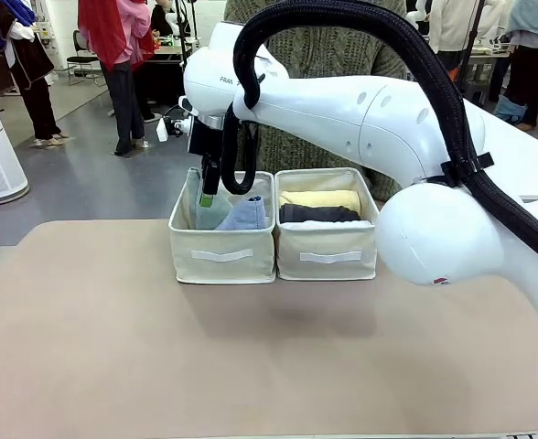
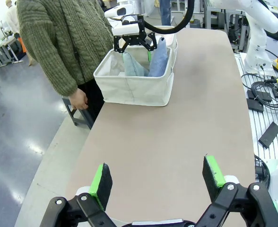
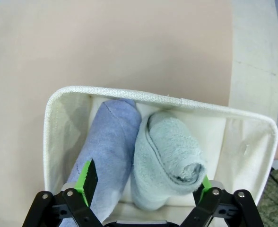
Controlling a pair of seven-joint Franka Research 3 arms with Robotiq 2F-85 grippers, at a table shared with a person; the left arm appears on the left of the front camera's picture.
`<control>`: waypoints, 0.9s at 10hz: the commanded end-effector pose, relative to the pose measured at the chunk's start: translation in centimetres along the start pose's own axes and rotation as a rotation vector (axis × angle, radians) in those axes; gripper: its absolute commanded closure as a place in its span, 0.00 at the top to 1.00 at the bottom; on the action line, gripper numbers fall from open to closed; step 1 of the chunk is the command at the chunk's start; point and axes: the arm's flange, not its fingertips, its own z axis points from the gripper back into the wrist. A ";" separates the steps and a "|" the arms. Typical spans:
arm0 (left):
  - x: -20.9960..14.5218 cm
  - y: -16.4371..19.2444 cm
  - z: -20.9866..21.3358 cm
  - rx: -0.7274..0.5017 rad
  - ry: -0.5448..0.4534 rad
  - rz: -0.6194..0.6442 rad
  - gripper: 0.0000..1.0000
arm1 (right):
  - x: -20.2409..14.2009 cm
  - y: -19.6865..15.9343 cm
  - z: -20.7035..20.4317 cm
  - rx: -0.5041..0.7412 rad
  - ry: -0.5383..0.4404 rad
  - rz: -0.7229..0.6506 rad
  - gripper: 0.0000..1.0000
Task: Sort the towels based on their folding style.
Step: Pick up another triangle-folded towel from the table and place it in the left Fabric basket.
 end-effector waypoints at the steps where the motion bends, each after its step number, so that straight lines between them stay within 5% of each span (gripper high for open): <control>1: 0.0 -0.3 0.0 0.000 0.009 -0.004 1.00 | 1.6 -2.9 0.7 0.002 -0.002 0.019 1.00; 9: 0.0 -0.3 0.0 0.000 0.009 -0.004 1.00 | -0.3 -2.2 4.8 -0.122 -0.002 -0.034 1.00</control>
